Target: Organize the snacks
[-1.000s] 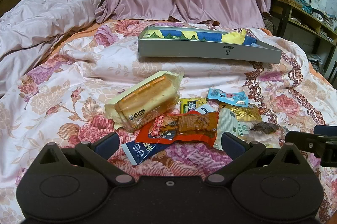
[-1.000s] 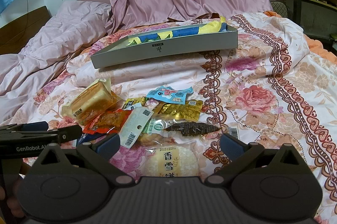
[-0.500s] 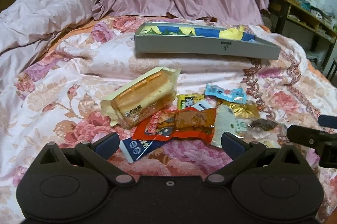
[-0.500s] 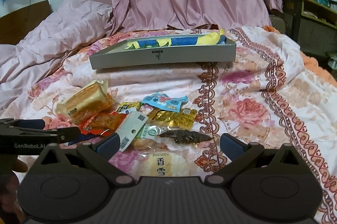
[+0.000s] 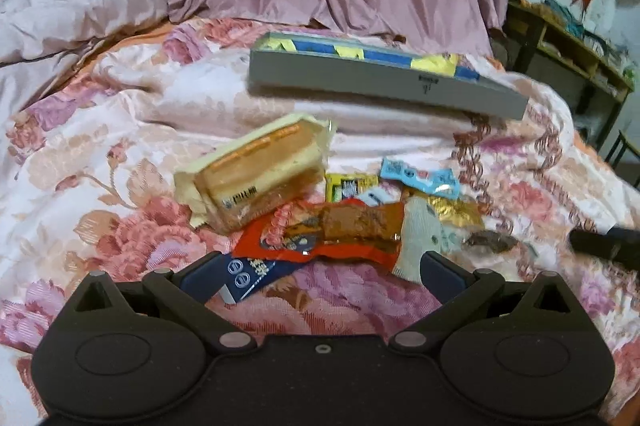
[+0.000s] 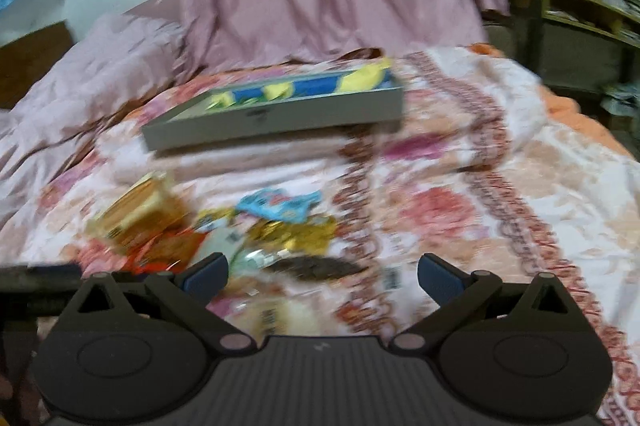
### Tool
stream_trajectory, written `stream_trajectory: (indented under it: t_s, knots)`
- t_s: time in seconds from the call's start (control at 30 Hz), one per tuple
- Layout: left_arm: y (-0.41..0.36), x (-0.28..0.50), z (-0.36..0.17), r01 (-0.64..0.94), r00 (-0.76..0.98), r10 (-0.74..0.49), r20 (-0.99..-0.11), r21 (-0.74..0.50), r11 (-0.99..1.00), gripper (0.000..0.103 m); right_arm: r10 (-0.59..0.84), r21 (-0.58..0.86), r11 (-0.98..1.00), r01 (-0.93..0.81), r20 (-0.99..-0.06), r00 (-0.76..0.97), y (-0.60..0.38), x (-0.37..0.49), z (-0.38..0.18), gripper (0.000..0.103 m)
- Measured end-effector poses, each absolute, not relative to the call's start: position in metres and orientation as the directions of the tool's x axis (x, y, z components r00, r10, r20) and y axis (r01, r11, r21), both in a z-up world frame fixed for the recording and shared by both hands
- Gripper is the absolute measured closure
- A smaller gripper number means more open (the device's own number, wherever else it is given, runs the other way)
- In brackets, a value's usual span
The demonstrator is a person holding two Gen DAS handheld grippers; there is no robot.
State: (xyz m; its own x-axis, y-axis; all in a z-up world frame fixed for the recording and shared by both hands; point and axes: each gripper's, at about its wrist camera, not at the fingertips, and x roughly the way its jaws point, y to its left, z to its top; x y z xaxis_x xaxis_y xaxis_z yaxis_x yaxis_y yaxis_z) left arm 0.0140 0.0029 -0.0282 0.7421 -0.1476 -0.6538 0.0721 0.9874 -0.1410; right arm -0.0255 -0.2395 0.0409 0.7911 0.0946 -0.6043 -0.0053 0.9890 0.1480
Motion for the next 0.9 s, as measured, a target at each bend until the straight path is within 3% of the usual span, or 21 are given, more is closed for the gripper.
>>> stream_trajectory:
  t_s: [0.2,0.5,0.63,0.7,0.9]
  knots:
    - [-0.009,0.019,-0.036,0.112,0.722,-0.159,-0.674,-0.114,0.987,0.001,0.13,0.124,0.99,-0.062,-0.674,0.727,-0.246,-0.021,0.018,0.0]
    - [0.005,0.026,-0.035,0.025,0.724,-0.09,-0.684,-0.104,0.994,0.001,0.213,0.076,0.97,-0.233,-0.73,0.65,-0.194,-0.01,-0.018,0.001]
    - [0.008,0.025,-0.034,0.022,0.722,-0.092,-0.686,-0.109,0.994,0.001,0.202,0.058,0.968,-0.243,-0.755,0.624,-0.183,-0.004,-0.028,0.005]
    - [0.01,0.025,-0.033,0.023,0.723,-0.099,-0.683,-0.119,0.993,0.001,0.189,0.061,0.972,-0.226,-0.773,0.605,-0.185,0.002,-0.034,0.011]
    - [0.007,0.024,-0.033,0.04,0.719,-0.117,-0.685,-0.127,0.991,0.001,0.192,0.079,0.975,-0.207,-0.769,0.61,-0.189,0.005,-0.039,0.011]
